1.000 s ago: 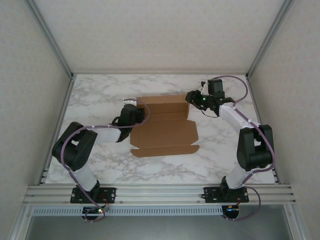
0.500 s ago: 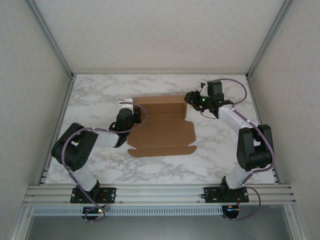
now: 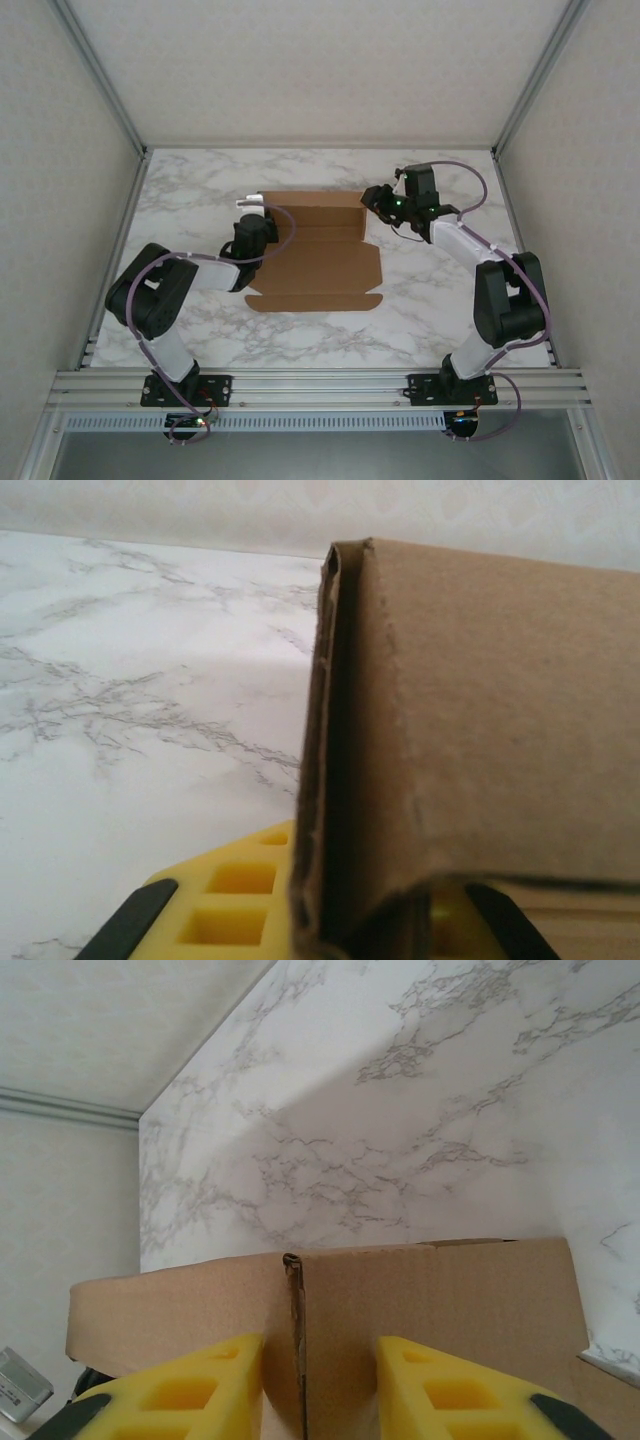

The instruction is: Fold the paper box

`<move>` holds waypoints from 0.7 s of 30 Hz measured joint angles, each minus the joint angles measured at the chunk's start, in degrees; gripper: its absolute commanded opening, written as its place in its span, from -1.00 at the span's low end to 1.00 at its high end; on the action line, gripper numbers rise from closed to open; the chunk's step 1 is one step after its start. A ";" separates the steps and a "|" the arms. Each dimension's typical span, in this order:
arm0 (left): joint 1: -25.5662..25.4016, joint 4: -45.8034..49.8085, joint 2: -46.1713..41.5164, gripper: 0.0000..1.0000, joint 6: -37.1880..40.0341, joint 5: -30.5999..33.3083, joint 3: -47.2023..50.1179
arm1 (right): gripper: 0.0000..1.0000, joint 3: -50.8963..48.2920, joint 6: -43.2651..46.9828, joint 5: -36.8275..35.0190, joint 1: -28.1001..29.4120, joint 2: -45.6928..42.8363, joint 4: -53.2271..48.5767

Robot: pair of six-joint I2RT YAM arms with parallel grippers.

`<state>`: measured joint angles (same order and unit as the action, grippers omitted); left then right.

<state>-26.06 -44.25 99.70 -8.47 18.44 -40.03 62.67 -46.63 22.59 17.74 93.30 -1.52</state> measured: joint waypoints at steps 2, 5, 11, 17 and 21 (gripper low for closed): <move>-0.07 0.90 0.52 -1.00 0.31 0.96 -1.09 | -0.37 -0.07 -0.59 -1.66 0.76 -0.44 -0.44; -0.11 1.77 1.16 -1.00 0.59 1.81 -2.19 | -0.38 -0.07 -1.03 -4.74 2.21 -1.29 -1.53; -0.26 2.73 1.79 -1.00 0.24 3.28 -2.82 | -0.38 -1.20 -3.61 -9.53 4.44 -3.32 -2.75; -0.83 6.14 3.41 -1.00 -1.44 7.26 -6.19 | -0.38 -1.14 -5.09 -12.46 6.27 -3.37 -2.73; -0.85 7.72 3.61 -0.61 -3.02 8.20 -7.02 | -0.38 -1.01 -5.53 -13.29 6.82 -3.37 -2.80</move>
<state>-26.92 -36.53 103.31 -11.49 26.63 -47.05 61.67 -52.16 9.30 24.56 89.93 -4.32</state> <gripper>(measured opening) 0.108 0.310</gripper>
